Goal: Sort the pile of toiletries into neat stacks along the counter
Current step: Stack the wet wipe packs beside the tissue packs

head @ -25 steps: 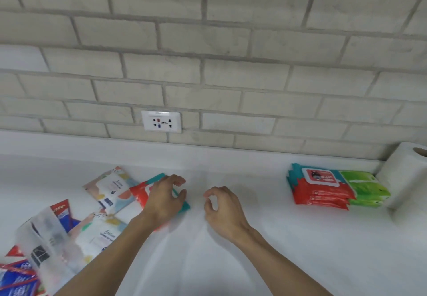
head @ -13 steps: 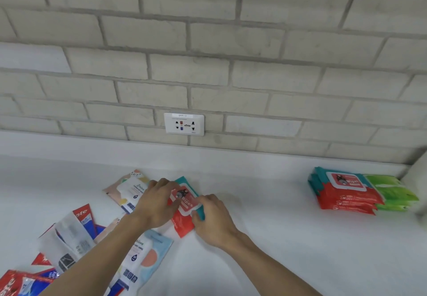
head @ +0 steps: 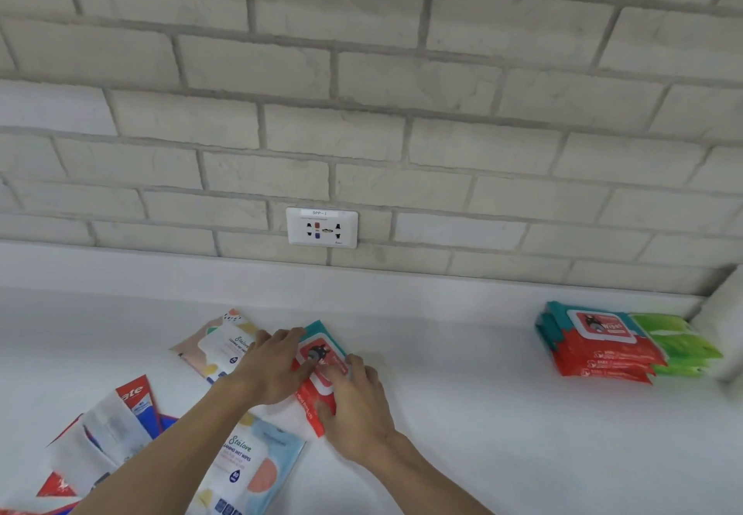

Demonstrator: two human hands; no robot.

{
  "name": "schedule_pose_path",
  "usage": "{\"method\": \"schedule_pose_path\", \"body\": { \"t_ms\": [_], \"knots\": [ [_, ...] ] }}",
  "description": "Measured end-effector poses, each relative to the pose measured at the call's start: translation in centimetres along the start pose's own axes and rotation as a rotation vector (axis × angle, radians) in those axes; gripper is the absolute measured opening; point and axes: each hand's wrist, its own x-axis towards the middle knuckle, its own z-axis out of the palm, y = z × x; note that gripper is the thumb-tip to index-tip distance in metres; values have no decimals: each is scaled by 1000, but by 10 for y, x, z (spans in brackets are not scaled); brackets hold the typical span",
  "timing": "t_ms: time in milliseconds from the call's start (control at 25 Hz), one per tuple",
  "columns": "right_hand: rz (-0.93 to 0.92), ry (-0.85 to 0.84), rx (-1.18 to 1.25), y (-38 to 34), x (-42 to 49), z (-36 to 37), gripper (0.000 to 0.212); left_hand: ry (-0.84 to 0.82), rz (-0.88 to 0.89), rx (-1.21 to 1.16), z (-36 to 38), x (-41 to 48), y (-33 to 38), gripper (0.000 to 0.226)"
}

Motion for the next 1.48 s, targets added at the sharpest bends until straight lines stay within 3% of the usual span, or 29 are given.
{"method": "schedule_pose_path", "body": {
  "t_ms": [320,440,640,880,1200,1320,1480],
  "knots": [
    [18,24,2,6,-6,6,52,-41,-112,-60,-4,10,7,69],
    [13,22,17,6,-9,5,53,-97,-148,-121,-5,16,9,57],
    [53,5,85,10,-14,5,58,-124,-158,-284,-16,21,9,54],
    [155,7,239,14,-20,7,63,-161,-76,-372,-32,4,26,34],
    [140,85,372,18,-39,-5,55,-56,-88,-555,-36,-30,39,47],
    [167,168,497,19,-53,-24,54,-12,-81,-641,-42,-46,52,51],
    [334,190,861,24,-74,-55,61,20,-40,-763,-50,-67,76,54]
  ]
}}
